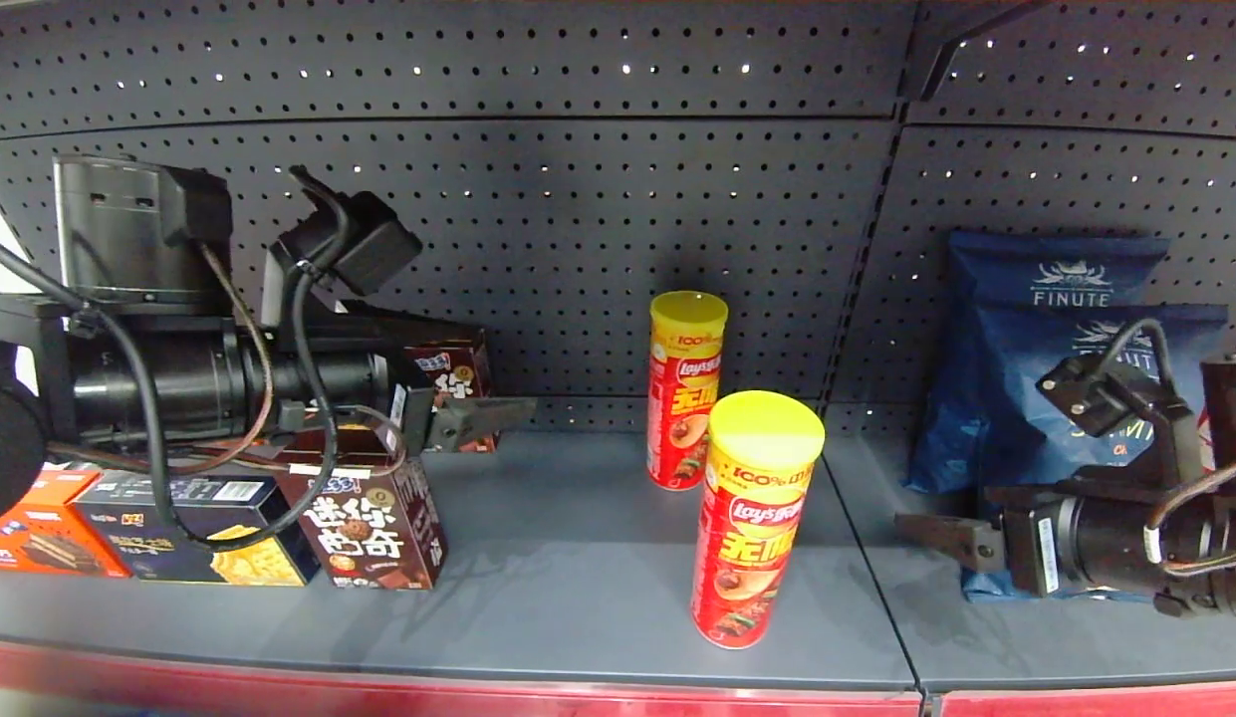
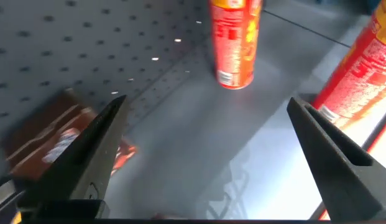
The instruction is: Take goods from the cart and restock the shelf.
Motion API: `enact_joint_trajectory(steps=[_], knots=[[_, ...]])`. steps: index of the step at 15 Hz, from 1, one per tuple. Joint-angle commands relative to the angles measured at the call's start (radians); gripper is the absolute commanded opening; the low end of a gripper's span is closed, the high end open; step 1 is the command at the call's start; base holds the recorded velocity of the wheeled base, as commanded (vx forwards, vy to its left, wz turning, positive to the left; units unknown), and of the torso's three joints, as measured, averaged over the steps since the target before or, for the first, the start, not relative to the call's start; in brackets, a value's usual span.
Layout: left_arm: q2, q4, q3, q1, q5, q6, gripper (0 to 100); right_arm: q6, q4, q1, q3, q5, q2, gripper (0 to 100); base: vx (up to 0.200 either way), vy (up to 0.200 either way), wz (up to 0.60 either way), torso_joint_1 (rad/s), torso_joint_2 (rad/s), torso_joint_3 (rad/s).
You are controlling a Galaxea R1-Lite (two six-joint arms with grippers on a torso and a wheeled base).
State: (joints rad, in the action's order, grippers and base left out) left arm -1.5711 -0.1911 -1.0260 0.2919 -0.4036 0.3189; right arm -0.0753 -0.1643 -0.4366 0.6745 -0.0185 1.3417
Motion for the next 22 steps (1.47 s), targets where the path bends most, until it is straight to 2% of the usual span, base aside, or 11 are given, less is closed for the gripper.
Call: enact_joint_trajectory(steps=[1,6,8,12,22], knots=[[0.032,-0.001,0.009,-0.008,0.020,0.002,100,-0.006,-0.004,-0.063,-0.024,-0.032,0.016,100,0.000,0.000,0.00,0.000,0.00,0.000],[0.029,-0.005,0.026,-0.010,0.045,-0.001,100,-0.003,-0.034,-0.094,-0.038,-0.035,0.068,100,0.000,0.000,0.00,0.000,0.00,0.000],[0.026,-0.051,0.049,-0.017,0.048,-0.004,100,-0.001,-0.035,-0.123,-0.035,-0.037,0.108,100,0.000,0.000,0.00,0.000,0.00,0.000],[0.019,-0.051,0.047,-0.042,0.048,-0.003,100,0.002,-0.072,-0.149,-0.018,-0.043,0.163,100,0.000,0.000,0.00,0.000,0.00,0.000],[-0.007,-0.051,0.046,-0.045,0.046,-0.003,100,0.002,-0.090,-0.183,0.059,-0.044,0.274,100,0.000,0.000,0.00,0.000,0.00,0.000]])
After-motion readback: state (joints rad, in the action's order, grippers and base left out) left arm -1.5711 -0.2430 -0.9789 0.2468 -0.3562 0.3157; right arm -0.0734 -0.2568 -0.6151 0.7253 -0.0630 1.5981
